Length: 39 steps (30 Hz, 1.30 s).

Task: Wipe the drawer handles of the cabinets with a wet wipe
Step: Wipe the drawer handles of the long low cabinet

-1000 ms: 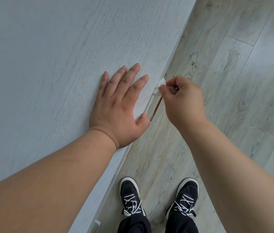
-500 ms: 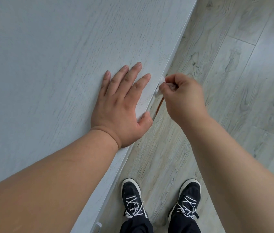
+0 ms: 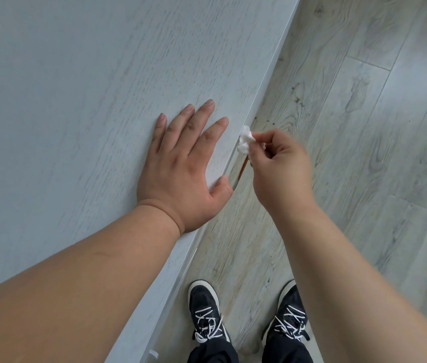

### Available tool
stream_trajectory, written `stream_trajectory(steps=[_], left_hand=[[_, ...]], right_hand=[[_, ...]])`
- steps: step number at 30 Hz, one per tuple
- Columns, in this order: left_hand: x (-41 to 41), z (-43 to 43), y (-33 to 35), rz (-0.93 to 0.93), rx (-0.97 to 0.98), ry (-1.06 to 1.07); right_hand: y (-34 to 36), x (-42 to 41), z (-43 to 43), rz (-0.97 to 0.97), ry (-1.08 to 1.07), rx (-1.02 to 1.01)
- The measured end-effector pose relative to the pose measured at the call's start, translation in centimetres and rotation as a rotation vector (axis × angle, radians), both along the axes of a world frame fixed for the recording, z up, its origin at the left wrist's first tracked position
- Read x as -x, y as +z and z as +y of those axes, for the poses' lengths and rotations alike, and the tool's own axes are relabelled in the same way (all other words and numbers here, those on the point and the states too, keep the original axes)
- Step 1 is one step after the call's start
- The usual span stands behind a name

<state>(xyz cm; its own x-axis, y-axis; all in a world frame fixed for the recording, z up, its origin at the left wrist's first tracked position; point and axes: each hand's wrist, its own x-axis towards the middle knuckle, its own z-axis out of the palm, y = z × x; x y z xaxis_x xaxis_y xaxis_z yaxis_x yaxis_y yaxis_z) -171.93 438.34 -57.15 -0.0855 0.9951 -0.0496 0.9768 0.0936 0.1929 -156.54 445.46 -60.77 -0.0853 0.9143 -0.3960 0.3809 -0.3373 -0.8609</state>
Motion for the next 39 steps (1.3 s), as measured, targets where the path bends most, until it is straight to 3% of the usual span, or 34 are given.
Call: stream_trajectory(steps=[8,12,16,29,35,39], left_hand=[[0.0,0.0,0.0,-0.002,0.01,0.0],[0.0,-0.1,-0.1,-0.004,0.002,0.001],[0.0,0.0,0.0,-0.009,0.003,0.003],[0.0,0.0,0.1,-0.012,0.002,0.002],[0.0,-0.1,0.1,-0.015,-0.011,0.0],[0.0,0.0,0.1,-0.017,-0.011,0.001]], right_hand=[[-0.1,0.3,1.4,-0.064,0.093,-0.005],[0.0,-0.9,0.0,-0.148,0.031,-0.056],[0.2,0.5,0.6,-0.054,0.005,-0.006],[0.5,1.1,1.2,-0.07,0.051,-0.022],[0.8,0.2,-0.5,-0.037,-0.043,0.017],[0.8,1.2,0.7,-0.046,0.028,0.029]])
